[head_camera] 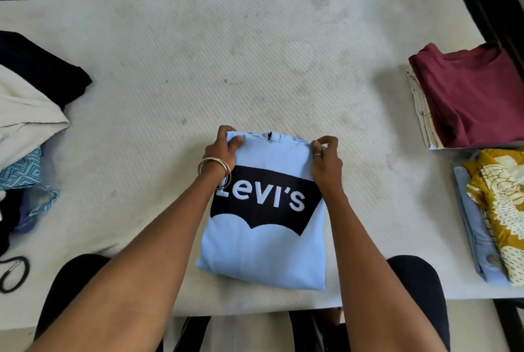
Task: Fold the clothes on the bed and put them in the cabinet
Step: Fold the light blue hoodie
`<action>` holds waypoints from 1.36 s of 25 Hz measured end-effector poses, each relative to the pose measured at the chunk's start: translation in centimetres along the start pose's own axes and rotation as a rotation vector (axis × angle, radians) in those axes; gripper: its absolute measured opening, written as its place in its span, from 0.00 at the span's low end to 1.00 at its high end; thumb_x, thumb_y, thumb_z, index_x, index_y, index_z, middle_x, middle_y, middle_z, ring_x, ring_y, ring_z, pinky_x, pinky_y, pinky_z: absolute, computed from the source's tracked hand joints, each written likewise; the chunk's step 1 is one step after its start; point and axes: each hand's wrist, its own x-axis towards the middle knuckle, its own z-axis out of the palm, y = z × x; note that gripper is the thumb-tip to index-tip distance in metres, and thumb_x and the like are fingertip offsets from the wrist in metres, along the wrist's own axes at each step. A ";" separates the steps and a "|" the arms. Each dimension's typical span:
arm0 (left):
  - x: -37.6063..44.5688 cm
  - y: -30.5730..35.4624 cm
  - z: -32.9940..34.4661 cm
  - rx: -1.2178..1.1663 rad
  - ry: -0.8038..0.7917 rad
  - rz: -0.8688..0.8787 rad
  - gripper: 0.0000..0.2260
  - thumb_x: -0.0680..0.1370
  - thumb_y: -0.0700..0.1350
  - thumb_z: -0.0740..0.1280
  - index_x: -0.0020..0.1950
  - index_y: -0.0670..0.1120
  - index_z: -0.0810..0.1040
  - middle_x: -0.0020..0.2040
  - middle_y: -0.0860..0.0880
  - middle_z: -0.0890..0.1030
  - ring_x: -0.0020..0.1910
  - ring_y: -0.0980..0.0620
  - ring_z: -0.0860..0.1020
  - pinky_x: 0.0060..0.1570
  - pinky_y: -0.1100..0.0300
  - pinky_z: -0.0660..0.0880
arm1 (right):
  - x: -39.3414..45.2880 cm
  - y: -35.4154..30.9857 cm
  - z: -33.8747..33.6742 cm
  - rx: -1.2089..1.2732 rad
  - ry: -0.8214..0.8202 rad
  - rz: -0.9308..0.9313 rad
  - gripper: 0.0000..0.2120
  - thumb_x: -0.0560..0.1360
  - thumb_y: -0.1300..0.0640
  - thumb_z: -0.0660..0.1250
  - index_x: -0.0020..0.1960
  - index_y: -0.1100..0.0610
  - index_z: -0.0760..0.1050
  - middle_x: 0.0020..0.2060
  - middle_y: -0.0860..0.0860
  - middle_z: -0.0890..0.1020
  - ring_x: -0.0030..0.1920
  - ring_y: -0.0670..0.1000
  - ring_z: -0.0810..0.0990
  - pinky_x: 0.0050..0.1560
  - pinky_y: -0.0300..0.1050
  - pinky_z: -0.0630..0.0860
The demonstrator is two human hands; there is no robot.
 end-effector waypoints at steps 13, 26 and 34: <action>-13.7 -9.0 1.8 -0.047 -0.041 -0.298 0.24 0.80 0.63 0.56 0.49 0.42 0.77 0.49 0.39 0.81 0.54 0.37 0.77 0.51 0.52 0.71 | -14.8 3.6 0.8 -0.389 -0.017 0.305 0.34 0.79 0.32 0.44 0.70 0.57 0.64 0.66 0.59 0.71 0.65 0.63 0.70 0.64 0.61 0.63; -16.2 -9.2 -0.4 -0.045 -0.403 -0.491 0.31 0.78 0.66 0.55 0.65 0.42 0.75 0.62 0.42 0.78 0.59 0.41 0.77 0.61 0.51 0.72 | -15.9 3.2 -5.1 -0.227 -0.386 0.476 0.23 0.80 0.52 0.54 0.71 0.64 0.66 0.62 0.60 0.76 0.56 0.60 0.76 0.60 0.53 0.73; -16.0 -8.0 0.9 -0.424 -0.150 -0.398 0.25 0.75 0.57 0.69 0.63 0.41 0.75 0.57 0.41 0.80 0.54 0.43 0.79 0.60 0.51 0.74 | -15.2 2.9 -3.6 0.321 -0.251 0.471 0.18 0.77 0.42 0.67 0.47 0.58 0.75 0.44 0.53 0.81 0.45 0.54 0.80 0.49 0.49 0.77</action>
